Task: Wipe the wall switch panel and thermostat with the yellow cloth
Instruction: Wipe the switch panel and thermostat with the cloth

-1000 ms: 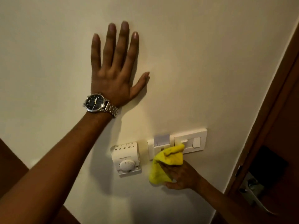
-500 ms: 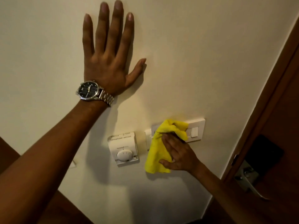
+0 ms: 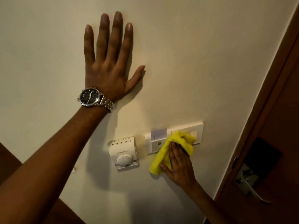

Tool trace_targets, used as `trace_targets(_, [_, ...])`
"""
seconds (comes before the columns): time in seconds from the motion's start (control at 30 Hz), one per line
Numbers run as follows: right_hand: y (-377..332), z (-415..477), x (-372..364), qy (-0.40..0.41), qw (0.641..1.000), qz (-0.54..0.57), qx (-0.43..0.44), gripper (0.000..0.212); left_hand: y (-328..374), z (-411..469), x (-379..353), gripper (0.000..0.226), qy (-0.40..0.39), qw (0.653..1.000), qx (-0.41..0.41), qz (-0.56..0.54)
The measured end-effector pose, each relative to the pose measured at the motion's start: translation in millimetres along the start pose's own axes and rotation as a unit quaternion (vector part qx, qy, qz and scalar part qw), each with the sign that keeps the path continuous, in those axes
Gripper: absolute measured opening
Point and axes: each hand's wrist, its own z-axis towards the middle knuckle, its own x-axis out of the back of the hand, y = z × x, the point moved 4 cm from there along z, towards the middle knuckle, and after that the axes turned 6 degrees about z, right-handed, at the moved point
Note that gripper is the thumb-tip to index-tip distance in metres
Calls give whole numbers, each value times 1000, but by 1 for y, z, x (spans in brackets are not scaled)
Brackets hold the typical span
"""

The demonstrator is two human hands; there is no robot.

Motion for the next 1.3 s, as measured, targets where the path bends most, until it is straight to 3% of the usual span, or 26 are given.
trace_targets(0.13, [15, 38, 11, 9, 998, -32, 62, 77, -9, 9, -3, 83, 12, 1000, 12, 3])
trace_targets(0.57, [30, 23, 42, -66, 974, -105, 191, 67, 0, -5, -2, 86, -5, 1000, 0, -9])
trace_targets(0.83, [-14, 14, 10, -11, 1000, -18, 6, 79, 0, -2, -5, 86, -1, 1000, 5, 4])
trace_targets(1.0, [-48, 54, -29, 58, 997, -50, -24, 79, 2, 0, -6, 84, 20, 1000, 1, 9])
trace_targets(1.2, [-44, -20, -41, 6, 999, -21, -47, 63, 2, -1, 0, 84, -5, 1000, 0, 3])
trace_targets(1.3, [-61, 6, -53, 43, 994, -27, -94, 71, 1, -2, -3, 84, 7, 1000, 0, 5])
